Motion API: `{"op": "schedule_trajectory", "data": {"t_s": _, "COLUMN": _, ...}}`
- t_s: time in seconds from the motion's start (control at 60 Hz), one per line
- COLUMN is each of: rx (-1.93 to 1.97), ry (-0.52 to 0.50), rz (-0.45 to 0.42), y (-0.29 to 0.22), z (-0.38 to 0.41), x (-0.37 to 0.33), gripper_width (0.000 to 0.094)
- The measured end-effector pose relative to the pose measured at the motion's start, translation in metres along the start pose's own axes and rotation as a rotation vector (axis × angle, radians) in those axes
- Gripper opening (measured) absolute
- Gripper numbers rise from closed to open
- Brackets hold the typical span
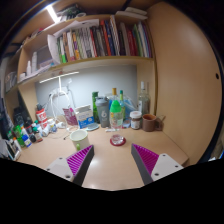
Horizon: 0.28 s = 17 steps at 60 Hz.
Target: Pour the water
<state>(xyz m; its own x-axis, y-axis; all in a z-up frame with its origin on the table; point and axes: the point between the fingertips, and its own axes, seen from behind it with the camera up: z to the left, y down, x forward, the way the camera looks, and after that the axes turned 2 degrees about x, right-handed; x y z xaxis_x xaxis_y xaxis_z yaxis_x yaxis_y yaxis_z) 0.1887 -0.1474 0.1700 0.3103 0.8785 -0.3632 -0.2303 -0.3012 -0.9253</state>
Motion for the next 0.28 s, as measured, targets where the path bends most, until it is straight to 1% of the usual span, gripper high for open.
{"op": "schedule_trajectory", "data": {"t_s": 0.083, "rx": 0.012, "ry": 0.008, "rz": 0.016, "y": 0.002, "z": 0.007, "x": -0.058, "gripper_width": 0.0839}}
{"op": "schedule_trajectory", "data": {"t_s": 0.283, "rx": -0.027, "ry": -0.019, "rz": -0.020, "y": -0.012, "z": 0.027, "x": -0.181, "gripper_width": 0.0839}}
